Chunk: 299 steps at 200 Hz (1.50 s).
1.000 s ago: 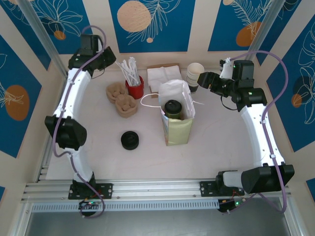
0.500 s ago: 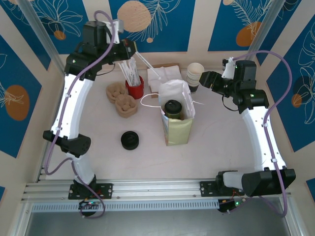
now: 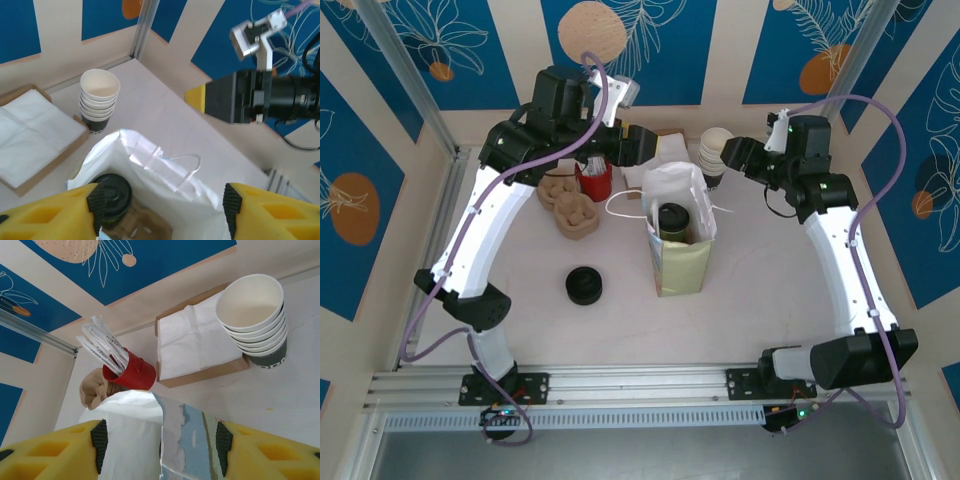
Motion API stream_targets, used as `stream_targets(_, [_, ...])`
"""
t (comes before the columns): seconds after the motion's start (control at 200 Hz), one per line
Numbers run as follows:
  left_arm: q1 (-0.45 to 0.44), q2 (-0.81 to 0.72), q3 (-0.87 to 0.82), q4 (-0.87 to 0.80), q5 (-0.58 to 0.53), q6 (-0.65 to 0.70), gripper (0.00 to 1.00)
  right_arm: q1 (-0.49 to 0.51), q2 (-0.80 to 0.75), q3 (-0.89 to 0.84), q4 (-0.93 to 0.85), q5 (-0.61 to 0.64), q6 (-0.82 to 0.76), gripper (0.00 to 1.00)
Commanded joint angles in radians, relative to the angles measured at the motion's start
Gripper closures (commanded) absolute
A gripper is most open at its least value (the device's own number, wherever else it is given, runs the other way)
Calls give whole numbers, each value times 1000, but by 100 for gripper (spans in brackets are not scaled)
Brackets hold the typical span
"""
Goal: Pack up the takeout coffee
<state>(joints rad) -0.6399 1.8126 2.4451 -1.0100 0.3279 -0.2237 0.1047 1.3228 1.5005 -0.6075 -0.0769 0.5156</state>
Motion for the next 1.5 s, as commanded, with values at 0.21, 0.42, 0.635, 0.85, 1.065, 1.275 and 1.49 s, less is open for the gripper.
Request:
stream_targets(0.21, [-2, 4, -23, -209, -166, -71, 30, 64, 22, 40, 63, 137, -12, 38])
stream_targets(0.42, [-2, 24, -37, -273, -189, -151, 32, 99, 32, 49, 41, 187, -10, 38])
stream_targets(0.635, [-11, 34, -66, -289, -185, -247, 38, 119, 38, 47, 19, 227, 8, 38])
stream_targets(0.85, [-59, 45, -68, -327, -221, -307, 43, 121, 60, 70, -3, 238, 41, 38])
stream_targets(1.065, [-110, 63, -70, -370, -259, -337, 42, 127, 70, 63, -18, 238, 104, 38])
stream_targets(1.275, [-118, 98, -72, -425, -288, -350, 35, 150, 60, 43, -17, 256, 127, 39])
stream_targets(1.49, [-118, 129, -75, -398, -267, -383, 33, 175, 62, 47, -24, 279, 148, 39])
